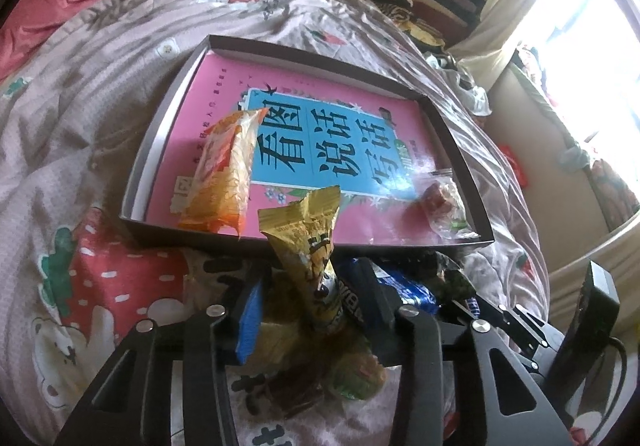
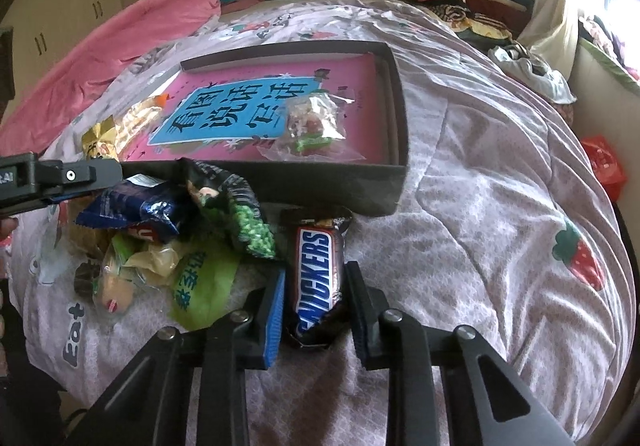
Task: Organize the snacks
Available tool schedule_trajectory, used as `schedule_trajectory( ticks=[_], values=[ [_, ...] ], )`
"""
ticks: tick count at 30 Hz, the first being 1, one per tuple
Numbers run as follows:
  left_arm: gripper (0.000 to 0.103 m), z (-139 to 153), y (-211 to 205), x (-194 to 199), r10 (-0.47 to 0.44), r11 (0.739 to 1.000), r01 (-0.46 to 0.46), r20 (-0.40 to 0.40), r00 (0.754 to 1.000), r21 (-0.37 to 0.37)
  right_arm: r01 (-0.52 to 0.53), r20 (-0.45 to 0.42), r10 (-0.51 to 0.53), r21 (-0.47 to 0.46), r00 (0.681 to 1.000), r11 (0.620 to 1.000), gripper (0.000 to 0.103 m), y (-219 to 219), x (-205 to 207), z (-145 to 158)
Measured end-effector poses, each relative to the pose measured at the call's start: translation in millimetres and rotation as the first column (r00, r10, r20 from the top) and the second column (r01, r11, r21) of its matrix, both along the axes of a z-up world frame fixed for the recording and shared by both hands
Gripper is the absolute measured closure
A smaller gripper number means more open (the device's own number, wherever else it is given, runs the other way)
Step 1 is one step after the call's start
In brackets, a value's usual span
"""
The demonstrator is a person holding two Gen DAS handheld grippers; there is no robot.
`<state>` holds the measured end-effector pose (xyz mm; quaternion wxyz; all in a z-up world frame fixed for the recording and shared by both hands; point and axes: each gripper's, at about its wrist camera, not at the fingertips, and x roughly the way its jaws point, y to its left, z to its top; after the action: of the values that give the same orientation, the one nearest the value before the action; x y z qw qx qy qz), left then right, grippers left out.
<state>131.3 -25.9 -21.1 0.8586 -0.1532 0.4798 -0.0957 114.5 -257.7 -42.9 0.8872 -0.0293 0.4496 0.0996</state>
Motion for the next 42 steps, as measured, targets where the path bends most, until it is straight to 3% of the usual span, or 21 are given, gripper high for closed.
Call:
schedule_trajectory(
  ticks=[12,24,42],
  values=[
    [0.084,-3.1,3.3,1.2,-0.005,1.000,0.005,-0.001,1.000,-0.012,0.044,0.008,-0.045,0.120,0.999,0.992,0.074,-17.1,-1.3,9.1],
    [0.086,16.9,4.3,-10.5,-0.024,0.999,0.025,0.042,0.999,-0.025,0.026,0.101,-0.046,0.194,0.994,0.981,0.074,-22.7,-12.3,30.9],
    [0.087,57.5,21.6,-15.9,0.019,0.999,-0.013,0.132,0.991,-0.046,-0.039,0.208,-0.008,0.223,0.978,0.974,0.074,-15.3,-17.2,52.3]
  ],
)
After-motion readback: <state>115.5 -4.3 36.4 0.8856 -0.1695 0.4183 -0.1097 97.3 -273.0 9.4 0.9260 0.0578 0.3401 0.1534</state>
